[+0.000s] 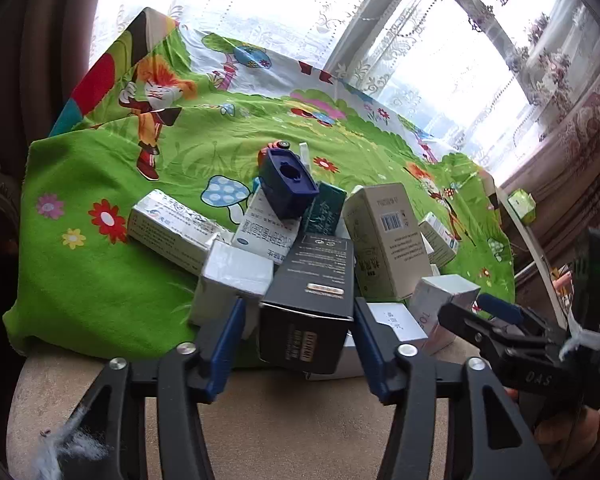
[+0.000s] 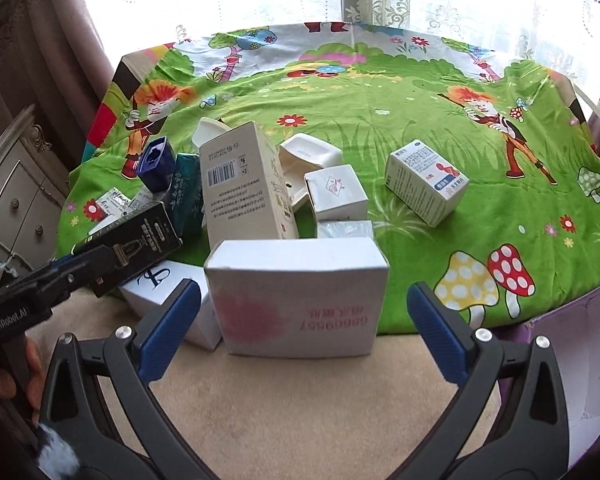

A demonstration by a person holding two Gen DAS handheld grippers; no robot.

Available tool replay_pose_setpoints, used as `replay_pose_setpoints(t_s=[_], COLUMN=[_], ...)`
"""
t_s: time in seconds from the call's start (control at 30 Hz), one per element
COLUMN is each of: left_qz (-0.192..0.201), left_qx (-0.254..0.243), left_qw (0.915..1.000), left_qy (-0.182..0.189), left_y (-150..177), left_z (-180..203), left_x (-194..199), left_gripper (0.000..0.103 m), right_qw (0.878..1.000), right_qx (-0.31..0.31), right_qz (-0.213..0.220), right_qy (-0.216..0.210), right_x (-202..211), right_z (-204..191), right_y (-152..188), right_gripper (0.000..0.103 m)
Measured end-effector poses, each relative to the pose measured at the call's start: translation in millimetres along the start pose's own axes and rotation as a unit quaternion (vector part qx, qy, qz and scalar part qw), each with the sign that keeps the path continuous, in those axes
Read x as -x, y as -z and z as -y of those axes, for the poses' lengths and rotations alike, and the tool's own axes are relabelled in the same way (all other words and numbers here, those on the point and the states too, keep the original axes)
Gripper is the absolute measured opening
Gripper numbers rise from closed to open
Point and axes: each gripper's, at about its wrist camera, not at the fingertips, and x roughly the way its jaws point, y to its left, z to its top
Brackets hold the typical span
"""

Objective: Organize rigid objects
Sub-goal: 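Grasp the black box with the left tool while the right tool grasps the pink-printed white box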

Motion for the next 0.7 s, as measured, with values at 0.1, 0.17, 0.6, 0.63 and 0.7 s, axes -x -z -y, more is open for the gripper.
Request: replay_pose_setpoints(t_s=[0.1,0.17,0.6,0.63,0.7], left_qz=[0.001,0.001,0.026,0.030,0.041], left_qx=[-0.006,-0.004,0.006,0.006,0.005], left_qw=[1.0000,0.9999,0.9994,0.9993,0.9989], left_qy=[0.006,0.012,0.020,0.021,0.022], left_y=[1,2,17,18,20], left_z=[3,3,14,16,19], left_x=[1,2,15,17,21], left_gripper=[0.045,0.044,0.039,0.039,0.039], right_qw=[1.000,1.000,1.000,1.000,1.000], right_qx=[-0.002,-0.004,0.003,0.001,-0.003], right_qz=[-0.006,-0.009,-0.003,0.000,0.005], right_qy=[0.001,0.003,-0.012,-0.015,-0.017], right_x=[-7,-11,-7,-5,-1], right_z=[0,0,0,1,4], right_y=[-4,-5,-1,0,2], right_gripper=[0.103,0.103,0.091,0.091,0.091])
